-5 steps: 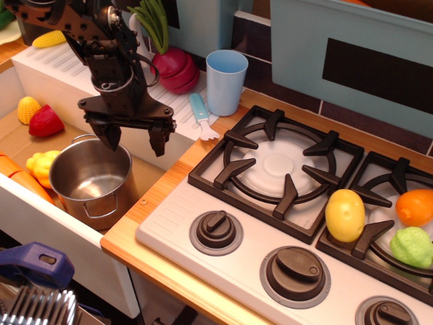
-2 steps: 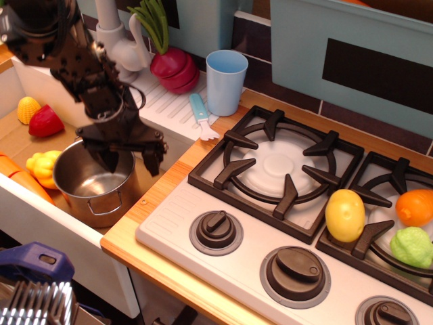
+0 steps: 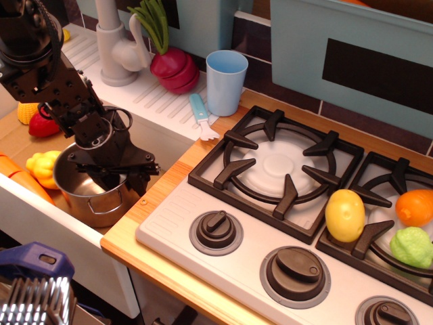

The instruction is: Put pot or pan on stove

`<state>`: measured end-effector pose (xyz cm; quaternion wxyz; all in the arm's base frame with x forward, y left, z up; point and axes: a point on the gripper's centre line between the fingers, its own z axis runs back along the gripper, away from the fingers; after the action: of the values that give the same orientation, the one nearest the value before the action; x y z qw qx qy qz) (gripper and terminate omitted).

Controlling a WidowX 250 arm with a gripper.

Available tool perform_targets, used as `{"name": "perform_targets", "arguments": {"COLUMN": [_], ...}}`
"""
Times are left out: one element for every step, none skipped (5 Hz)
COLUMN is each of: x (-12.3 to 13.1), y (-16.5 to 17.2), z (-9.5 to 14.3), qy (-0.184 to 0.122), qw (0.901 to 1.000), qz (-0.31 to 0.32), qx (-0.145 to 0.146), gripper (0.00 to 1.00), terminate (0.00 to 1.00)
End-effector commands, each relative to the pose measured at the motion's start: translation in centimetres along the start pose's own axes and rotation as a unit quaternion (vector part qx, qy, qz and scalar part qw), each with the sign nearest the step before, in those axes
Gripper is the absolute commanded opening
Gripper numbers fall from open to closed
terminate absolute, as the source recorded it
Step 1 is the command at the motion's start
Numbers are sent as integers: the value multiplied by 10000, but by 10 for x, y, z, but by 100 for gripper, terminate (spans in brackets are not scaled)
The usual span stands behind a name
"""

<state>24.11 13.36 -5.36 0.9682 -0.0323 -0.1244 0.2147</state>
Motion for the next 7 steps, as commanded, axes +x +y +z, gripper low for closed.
{"name": "perform_targets", "arguments": {"x": [13,29,43,46,37,25,19], "y": [-7,-30,-56,-85,-128,-169,-202], "z": [29,74,120,160,169,167,164], "qy": [-145,-114,-219,-343,-633,-771,-904], "qw": [9989,9916,9791,9691,9653,9654,9720], "qz": [-393,-1205,-1920,-2378,-2491,-2480,-2170], "qx": [187,454,634,557,465,223,44], "gripper": [0,0,0,0,0,0,0], "terminate": [0,0,0,0,0,0,0]}}
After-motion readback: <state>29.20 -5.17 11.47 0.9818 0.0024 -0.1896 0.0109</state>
